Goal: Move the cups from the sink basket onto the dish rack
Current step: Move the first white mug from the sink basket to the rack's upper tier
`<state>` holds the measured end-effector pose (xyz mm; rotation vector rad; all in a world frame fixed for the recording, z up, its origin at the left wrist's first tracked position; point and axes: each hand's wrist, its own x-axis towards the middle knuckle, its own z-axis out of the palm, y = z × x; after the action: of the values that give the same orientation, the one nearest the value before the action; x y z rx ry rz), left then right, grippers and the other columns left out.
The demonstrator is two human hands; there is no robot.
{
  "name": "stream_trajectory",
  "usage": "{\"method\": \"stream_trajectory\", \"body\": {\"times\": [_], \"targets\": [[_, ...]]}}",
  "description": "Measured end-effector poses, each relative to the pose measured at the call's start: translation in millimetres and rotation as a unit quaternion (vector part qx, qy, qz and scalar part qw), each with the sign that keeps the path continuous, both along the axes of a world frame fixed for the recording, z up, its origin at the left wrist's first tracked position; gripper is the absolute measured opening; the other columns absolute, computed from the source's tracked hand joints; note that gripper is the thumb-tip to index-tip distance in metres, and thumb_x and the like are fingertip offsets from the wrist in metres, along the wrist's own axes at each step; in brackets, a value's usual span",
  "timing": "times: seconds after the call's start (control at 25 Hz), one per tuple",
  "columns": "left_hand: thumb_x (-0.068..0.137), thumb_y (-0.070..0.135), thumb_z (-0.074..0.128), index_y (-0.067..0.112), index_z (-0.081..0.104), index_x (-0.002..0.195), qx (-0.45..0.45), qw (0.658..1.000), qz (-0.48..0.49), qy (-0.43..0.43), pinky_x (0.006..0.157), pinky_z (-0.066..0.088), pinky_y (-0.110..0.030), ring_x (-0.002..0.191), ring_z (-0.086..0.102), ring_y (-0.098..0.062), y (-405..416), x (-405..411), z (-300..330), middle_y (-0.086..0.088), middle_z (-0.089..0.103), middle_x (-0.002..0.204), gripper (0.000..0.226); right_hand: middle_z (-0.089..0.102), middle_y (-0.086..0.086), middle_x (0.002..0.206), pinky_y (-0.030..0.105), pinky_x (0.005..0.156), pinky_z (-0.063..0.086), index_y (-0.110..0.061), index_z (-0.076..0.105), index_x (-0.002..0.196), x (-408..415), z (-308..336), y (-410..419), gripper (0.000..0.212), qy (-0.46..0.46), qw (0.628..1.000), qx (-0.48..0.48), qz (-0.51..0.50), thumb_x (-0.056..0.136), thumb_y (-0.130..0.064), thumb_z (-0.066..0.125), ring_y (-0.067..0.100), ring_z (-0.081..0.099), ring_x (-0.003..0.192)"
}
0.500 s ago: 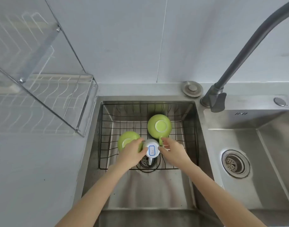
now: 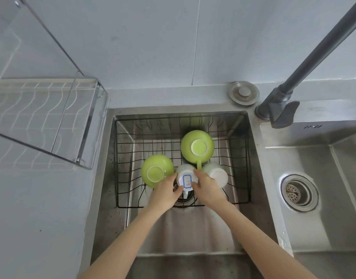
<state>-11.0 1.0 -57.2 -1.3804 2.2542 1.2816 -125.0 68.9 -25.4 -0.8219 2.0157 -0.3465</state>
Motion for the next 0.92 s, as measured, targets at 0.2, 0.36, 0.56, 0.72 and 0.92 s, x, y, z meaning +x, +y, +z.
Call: {"method": "stream_trajectory", "body": {"times": [0.2, 0.36, 0.56, 0.72, 0.92], "targets": [[0.086, 0.02, 0.054, 0.013, 0.039, 0.135, 0.038, 0.997, 0.056, 0.044, 0.094, 0.051, -0.038, 0.105, 0.063, -0.025, 5, -1, -11, -0.006, 0.06, 0.126, 0.051, 0.047, 0.018, 0.138, 0.034, 0.096, 0.04, -0.014, 0.023, 0.146, 3, -11, -1, 0.054, -0.003, 1.0, -0.006, -0.004, 0.095, -0.008, 0.039, 0.034, 0.049, 0.122], [0.088, 0.011, 0.052, 0.013, 0.035, 0.138, 0.059, 0.99, 0.107, 0.064, 0.087, 0.043, -0.022, 0.106, 0.064, -0.025, 10, -3, -9, -0.003, 0.058, 0.127, 0.053, 0.051, 0.019, 0.134, 0.031, 0.096, 0.041, -0.016, 0.024, 0.146, 9, -13, 1, 0.056, -0.012, 0.998, -0.024, -0.051, 0.094, -0.005, 0.039, 0.032, 0.052, 0.119], [0.087, 0.006, 0.053, 0.008, 0.032, 0.139, 0.071, 0.984, 0.135, 0.088, 0.095, 0.044, -0.027, 0.113, 0.06, -0.027, 15, -2, -8, -0.011, 0.053, 0.135, 0.056, 0.056, 0.018, 0.132, 0.032, 0.096, 0.043, -0.016, 0.029, 0.145, 9, -5, -1, 0.053, -0.036, 0.995, -0.022, -0.095, 0.094, -0.004, 0.038, 0.033, 0.052, 0.12], [0.087, 0.006, 0.053, 0.007, 0.031, 0.139, 0.08, 0.981, 0.15, 0.098, 0.087, 0.043, -0.018, 0.115, 0.059, -0.028, 19, 1, -4, -0.014, 0.046, 0.139, 0.057, 0.057, 0.015, 0.13, 0.03, 0.093, 0.043, -0.018, 0.03, 0.145, 8, 4, 1, 0.053, -0.039, 0.995, -0.014, -0.094, 0.094, -0.005, 0.038, 0.033, 0.055, 0.112], [0.087, 0.01, 0.055, 0.01, 0.033, 0.138, 0.074, 0.978, 0.162, 0.111, 0.083, 0.038, -0.008, 0.108, 0.062, -0.031, 27, 3, 4, -0.017, 0.041, 0.135, 0.055, 0.062, 0.017, 0.113, 0.034, 0.085, 0.047, -0.02, 0.034, 0.143, 10, 11, 6, 0.053, -0.046, 0.991, -0.014, -0.123, 0.092, -0.005, 0.039, 0.023, 0.044, 0.081]]}}
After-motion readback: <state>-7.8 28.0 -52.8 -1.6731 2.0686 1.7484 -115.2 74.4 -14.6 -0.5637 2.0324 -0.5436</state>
